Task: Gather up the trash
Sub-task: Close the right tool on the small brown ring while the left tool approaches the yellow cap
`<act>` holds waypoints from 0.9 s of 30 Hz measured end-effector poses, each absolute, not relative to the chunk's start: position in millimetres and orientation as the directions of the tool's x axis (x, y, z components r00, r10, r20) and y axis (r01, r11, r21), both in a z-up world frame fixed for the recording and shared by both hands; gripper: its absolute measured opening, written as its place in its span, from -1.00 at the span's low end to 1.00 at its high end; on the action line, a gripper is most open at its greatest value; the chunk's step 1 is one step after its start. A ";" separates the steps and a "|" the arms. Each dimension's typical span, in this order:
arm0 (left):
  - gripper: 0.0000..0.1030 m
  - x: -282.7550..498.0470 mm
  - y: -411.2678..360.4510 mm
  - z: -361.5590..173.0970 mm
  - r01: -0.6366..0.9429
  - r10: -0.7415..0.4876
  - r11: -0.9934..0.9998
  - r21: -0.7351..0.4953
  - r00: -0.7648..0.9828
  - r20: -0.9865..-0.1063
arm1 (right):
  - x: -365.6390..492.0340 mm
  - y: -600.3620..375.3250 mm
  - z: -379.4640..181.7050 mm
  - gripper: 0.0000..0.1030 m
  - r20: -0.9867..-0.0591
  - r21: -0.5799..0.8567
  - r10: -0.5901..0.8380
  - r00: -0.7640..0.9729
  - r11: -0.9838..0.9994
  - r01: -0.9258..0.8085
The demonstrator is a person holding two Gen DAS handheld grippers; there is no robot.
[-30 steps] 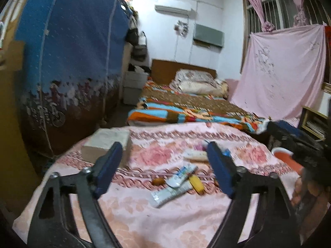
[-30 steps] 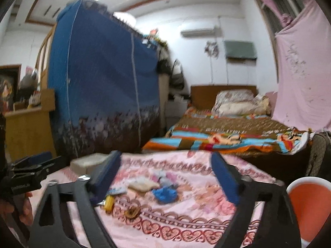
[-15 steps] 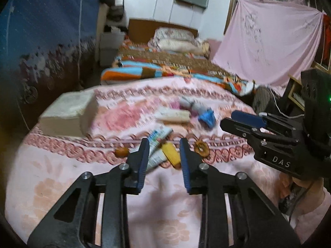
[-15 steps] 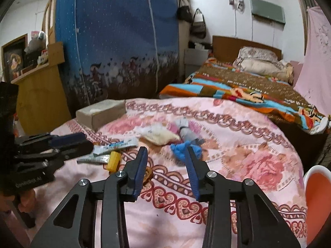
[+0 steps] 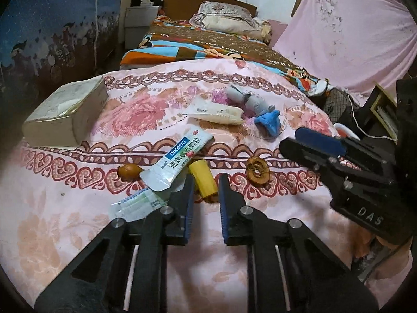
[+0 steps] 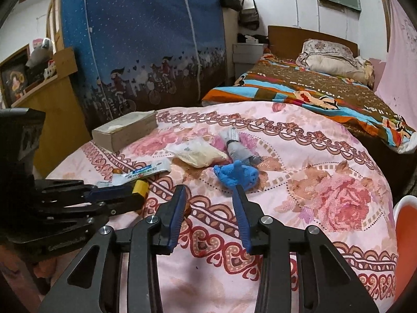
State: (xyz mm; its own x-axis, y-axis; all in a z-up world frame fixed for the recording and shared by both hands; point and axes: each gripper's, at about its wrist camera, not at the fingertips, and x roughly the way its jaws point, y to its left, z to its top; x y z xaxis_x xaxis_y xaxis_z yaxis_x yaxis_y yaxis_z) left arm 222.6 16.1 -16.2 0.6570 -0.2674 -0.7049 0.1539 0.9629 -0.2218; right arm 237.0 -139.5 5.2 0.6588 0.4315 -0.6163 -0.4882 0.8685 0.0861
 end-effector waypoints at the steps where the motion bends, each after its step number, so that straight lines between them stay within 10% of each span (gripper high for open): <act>1: -1.00 220.9 18.0 -15.7 0.149 -0.268 0.962 -0.227 0.662 -0.700 | 237.5 -139.6 5.0 -0.33 -0.620 0.085 0.433 0.654 0.866 -0.492; 21: -1.00 212.6 37.5 -22.0 0.090 -0.279 0.949 -0.302 0.689 -0.669 | 245.2 -114.3 -15.9 -0.33 -0.728 0.097 0.462 0.506 0.800 -0.592; 27: -1.00 212.3 34.5 -21.1 0.089 -0.261 0.956 -0.278 0.691 -0.674 | 240.1 -106.8 -15.8 -0.71 -0.727 0.064 0.459 0.511 0.786 -0.615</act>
State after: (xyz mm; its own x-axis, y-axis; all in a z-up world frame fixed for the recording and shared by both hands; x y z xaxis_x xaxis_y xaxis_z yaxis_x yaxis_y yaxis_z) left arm 212.3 34.5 -21.1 0.6908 -0.2606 -0.6744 0.0893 0.9564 -0.2781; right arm 240.1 -106.8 -15.8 0.5111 0.4588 -0.7268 -0.6151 0.7859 0.0636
